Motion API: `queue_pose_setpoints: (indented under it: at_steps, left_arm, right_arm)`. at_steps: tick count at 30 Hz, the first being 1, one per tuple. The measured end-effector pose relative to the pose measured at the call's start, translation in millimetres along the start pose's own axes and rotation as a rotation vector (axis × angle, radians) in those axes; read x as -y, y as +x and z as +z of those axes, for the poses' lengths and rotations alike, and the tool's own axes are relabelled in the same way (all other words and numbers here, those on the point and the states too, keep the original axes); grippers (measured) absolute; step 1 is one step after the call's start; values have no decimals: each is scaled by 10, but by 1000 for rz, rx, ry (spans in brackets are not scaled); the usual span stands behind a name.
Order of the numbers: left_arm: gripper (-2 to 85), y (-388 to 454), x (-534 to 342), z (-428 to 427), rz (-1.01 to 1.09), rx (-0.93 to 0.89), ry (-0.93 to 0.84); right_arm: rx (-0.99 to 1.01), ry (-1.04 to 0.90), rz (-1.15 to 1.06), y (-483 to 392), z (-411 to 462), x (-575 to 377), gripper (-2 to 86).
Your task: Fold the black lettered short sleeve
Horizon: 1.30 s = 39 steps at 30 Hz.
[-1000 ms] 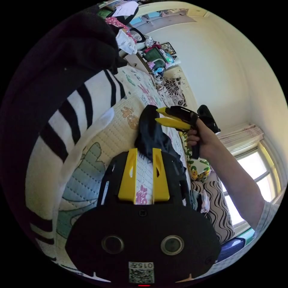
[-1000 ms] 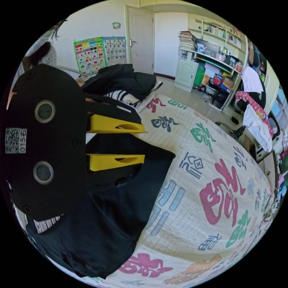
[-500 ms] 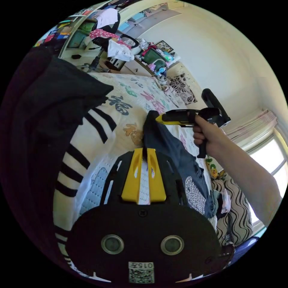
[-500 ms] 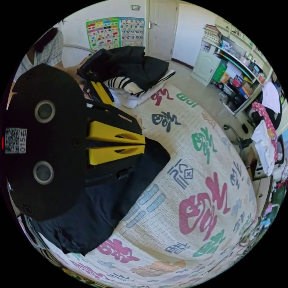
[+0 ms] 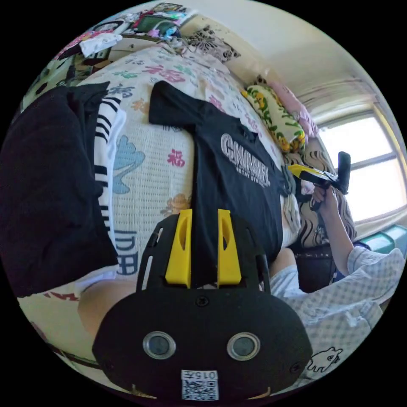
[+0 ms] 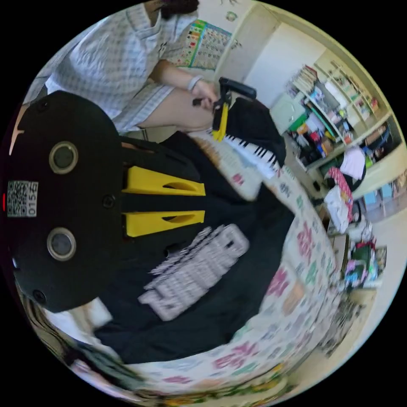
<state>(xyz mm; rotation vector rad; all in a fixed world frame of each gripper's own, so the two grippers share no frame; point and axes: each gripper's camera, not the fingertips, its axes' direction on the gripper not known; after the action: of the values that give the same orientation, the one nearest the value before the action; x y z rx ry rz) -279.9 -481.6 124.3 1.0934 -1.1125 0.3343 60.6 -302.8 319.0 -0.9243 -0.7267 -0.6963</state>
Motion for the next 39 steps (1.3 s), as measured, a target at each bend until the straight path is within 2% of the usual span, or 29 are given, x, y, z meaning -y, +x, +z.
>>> queue_pose_setpoints:
  at_steps: [1, 3, 6, 11, 14, 16, 18, 21, 27, 34, 37, 39]
  left_arm:
    - [93, 61, -29, 38, 12, 20, -31]
    - [96, 280, -89, 252, 41, 107, -132]
    - [113, 532, -33, 644, 75, 168, -277]
    - [124, 835, 50, 1141, 65, 273, -395]
    - [101, 1023, 75, 1310, 59, 324, -399]
    - [77, 1146, 97, 1414, 64, 331, -424]
    - [32, 1321, 112, 1555, 84, 389, -452]
    - [8, 1563, 101, 1686, 115, 381, -463]
    - [9, 2040, 54, 1910, 176, 450, -442]
    - [53, 2364, 80, 2349, 131, 463, -597]
    - [53, 2664, 22, 2279, 156, 494, -516]
    - [35, 3032, -5, 2213, 201, 476, -390]
  right_arm:
    - [-20, -10, 58, 67, -44, -252, 65]
    - [-26, -25, 324, 364, -163, -1260, 72]
    - [47, -25, 626, 660, -191, -2356, 83]
    - [135, -86, 817, 863, 3, -3263, 94]
    - [220, -113, 843, 937, 173, -3449, 92]
    - [198, -130, 857, 967, 175, -3508, 83]
    - [183, -188, 805, 964, 96, -3584, 52]
    - [183, -218, 710, 885, -70, -3732, 12]
    - [174, -181, 702, 801, -309, -4171, -3]
    - [175, -93, 710, 581, -572, -4561, -3]
    - [50, -13, 700, 346, -908, -4746, -4]
    - [-32, 52, 662, 124, -1126, -4795, -5]
